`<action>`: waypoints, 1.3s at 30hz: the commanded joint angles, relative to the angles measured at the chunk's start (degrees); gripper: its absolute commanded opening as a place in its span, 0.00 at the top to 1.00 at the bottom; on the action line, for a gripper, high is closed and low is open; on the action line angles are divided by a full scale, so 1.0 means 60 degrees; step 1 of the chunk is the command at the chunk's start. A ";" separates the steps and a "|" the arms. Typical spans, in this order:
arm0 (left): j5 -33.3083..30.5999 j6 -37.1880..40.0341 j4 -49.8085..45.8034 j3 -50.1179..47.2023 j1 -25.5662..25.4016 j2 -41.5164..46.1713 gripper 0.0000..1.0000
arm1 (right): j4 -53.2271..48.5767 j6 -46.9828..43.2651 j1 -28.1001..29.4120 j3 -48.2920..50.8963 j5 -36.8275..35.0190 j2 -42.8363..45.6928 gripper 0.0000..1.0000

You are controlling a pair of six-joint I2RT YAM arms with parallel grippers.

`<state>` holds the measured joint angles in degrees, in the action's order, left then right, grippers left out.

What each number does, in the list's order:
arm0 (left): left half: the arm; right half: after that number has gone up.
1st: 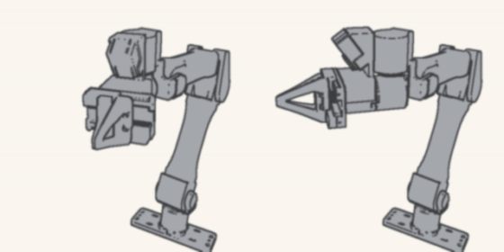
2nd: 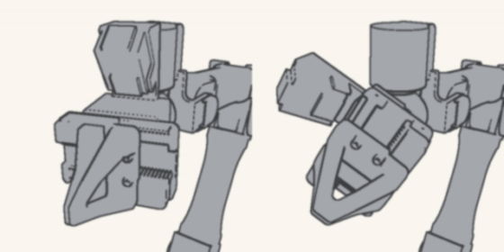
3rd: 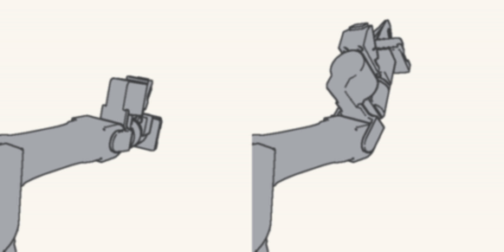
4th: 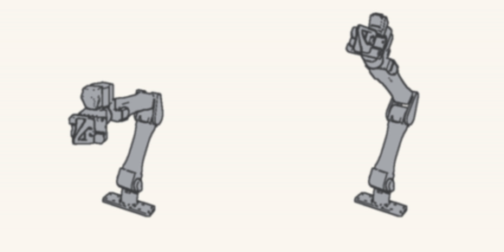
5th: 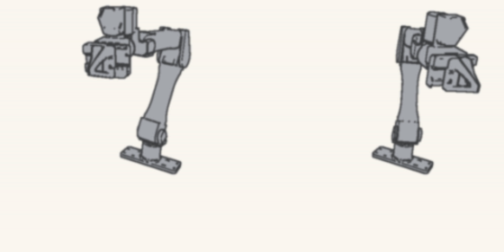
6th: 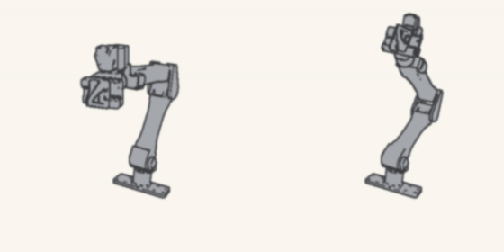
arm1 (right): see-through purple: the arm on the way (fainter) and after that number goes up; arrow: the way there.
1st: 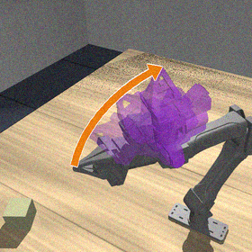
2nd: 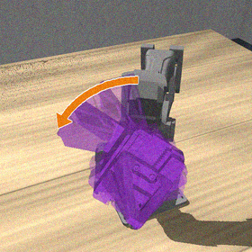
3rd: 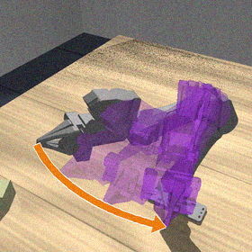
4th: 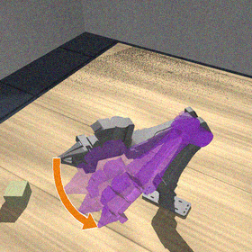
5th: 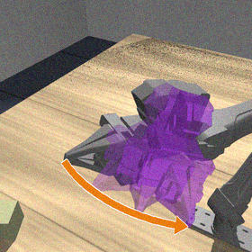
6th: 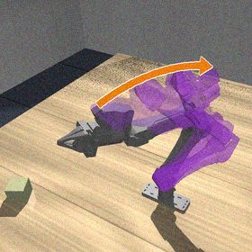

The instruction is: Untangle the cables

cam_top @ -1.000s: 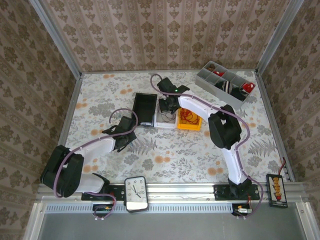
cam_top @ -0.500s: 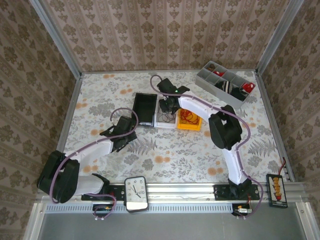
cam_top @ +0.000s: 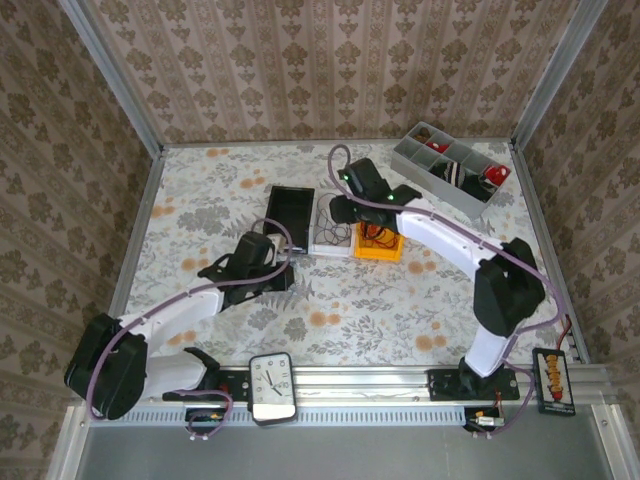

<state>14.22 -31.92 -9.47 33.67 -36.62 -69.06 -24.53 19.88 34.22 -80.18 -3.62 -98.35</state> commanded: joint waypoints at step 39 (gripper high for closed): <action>0.0198 0.0822 -0.1115 0.0966 0.0864 -0.2152 0.15 | 0.1035 -0.0008 0.1709 0.1875 0.1859 -0.0712 0.53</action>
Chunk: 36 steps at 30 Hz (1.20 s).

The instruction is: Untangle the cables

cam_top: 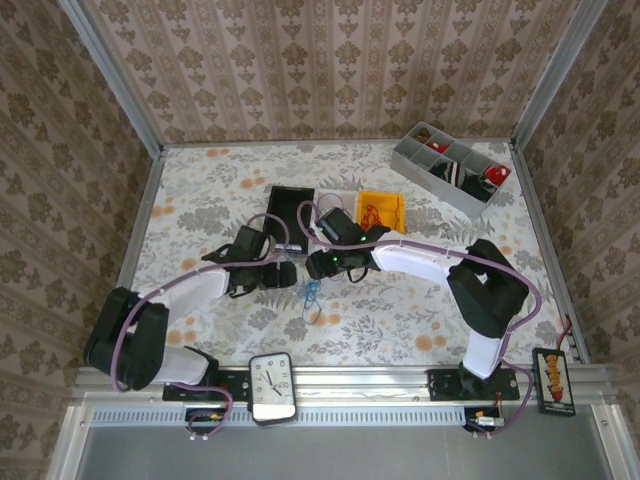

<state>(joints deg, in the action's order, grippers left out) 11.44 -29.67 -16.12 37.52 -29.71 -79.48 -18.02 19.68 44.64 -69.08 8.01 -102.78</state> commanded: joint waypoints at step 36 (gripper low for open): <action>-0.1429 -0.0425 -0.1708 0.1946 -0.1304 -0.1796 1.00 | 0.0260 -0.1095 0.0350 0.0789 0.1711 0.0358 0.50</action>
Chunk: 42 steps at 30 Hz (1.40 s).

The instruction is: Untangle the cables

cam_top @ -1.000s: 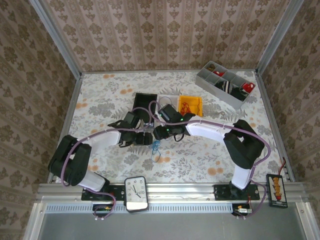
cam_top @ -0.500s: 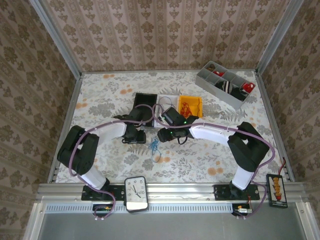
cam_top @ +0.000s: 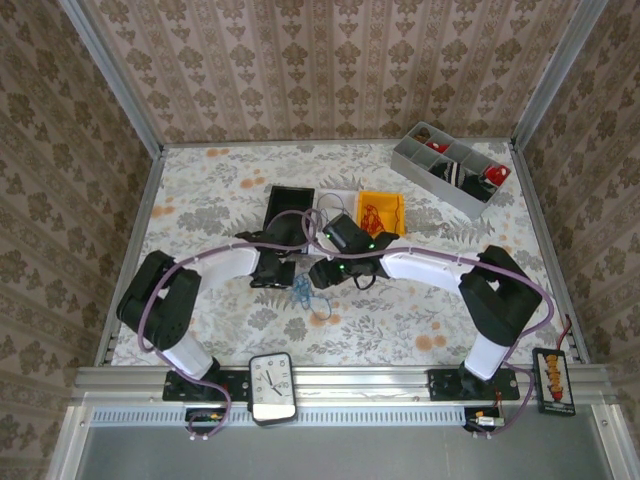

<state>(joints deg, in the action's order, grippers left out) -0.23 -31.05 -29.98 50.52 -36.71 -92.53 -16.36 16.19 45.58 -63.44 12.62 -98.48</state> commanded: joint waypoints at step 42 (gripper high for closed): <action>-0.3085 0.0390 -0.2438 0.4048 0.4929 0.5431 1.00 | 0.0143 0.2851 -0.2701 0.3998 -0.3525 0.1719 1.00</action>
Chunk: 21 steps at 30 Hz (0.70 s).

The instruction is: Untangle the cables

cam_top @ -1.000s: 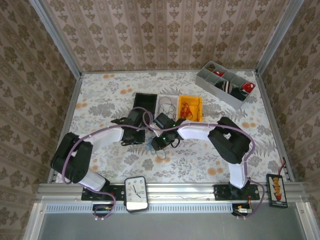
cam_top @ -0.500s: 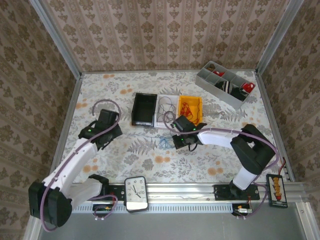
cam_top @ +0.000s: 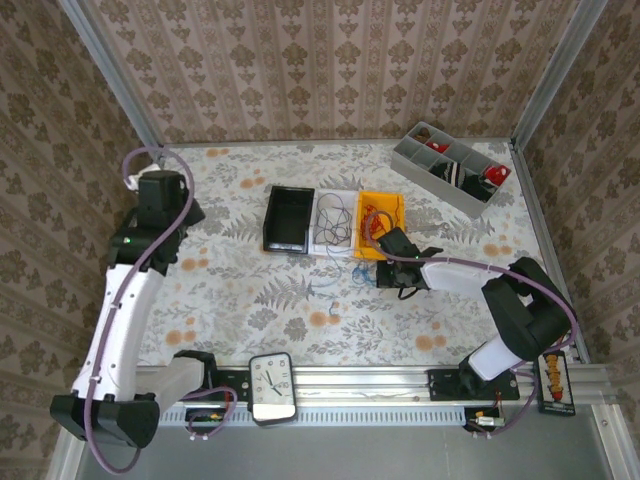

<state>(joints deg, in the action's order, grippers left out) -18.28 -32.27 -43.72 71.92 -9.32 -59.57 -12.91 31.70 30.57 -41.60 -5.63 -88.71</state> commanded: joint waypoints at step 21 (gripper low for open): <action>0.8267 0.2726 0.4195 -0.1547 -0.5291 -0.4850 0.21 | -0.0182 -0.0332 -0.0202 0.0340 0.0226 0.0454 1.00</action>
<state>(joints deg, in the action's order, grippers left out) 24.93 -18.13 -23.83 61.98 -39.68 -86.91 -11.38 31.07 29.61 -40.01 -4.51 -87.33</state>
